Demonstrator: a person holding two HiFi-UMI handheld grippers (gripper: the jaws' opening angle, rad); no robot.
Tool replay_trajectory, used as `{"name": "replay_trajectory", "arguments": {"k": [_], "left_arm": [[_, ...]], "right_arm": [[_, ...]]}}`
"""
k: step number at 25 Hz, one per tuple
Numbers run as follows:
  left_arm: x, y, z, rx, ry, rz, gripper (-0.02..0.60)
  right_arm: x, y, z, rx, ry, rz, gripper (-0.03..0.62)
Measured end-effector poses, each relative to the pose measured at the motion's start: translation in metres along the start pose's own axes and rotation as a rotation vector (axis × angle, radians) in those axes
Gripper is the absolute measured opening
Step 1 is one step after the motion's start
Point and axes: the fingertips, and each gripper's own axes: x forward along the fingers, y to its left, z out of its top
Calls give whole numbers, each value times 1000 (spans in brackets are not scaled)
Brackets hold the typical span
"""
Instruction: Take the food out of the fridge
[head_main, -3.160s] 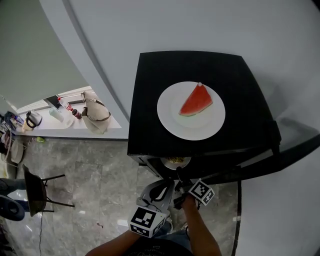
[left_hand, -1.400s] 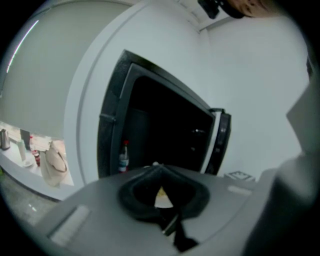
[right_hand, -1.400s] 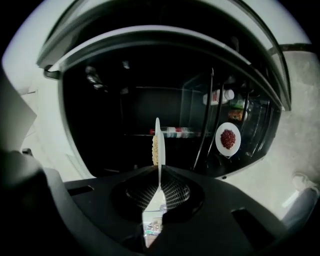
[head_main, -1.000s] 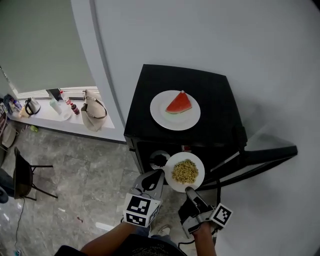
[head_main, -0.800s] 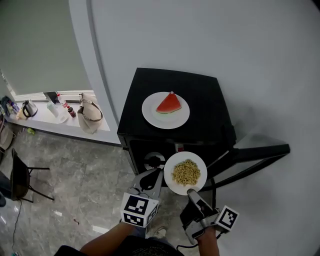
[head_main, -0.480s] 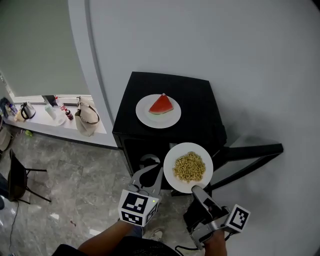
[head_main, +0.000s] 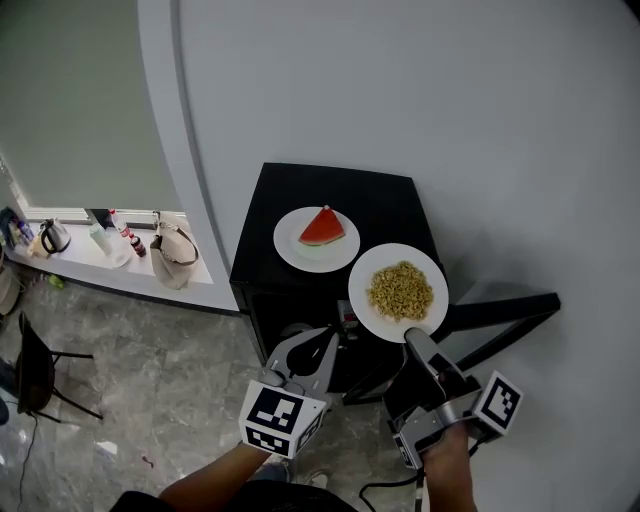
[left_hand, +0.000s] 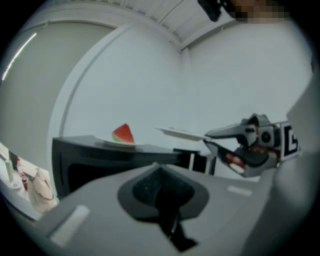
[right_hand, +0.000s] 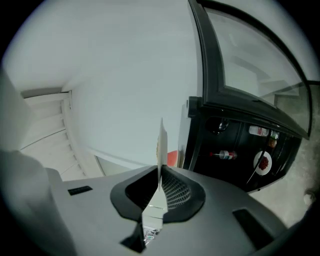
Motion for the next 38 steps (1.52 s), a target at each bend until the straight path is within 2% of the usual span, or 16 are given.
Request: {"name": "replay_trajectory", "arguments": {"k": [10, 21, 33, 38], "left_arm": [[13, 13, 17, 0, -35, -65, -11], [23, 19, 17, -40, -38, -145, -12], [13, 12, 11, -58, -42, -192, -12], [24, 24, 17, -75, -44, -181, -11]], "right_arm": [[48, -19, 42, 5, -163, -90, 12], [71, -35, 60, 11, -264, -185, 12], [90, -27, 69, -7, -274, -220, 13], [121, -26, 75, 2, -217, -250, 12]]}}
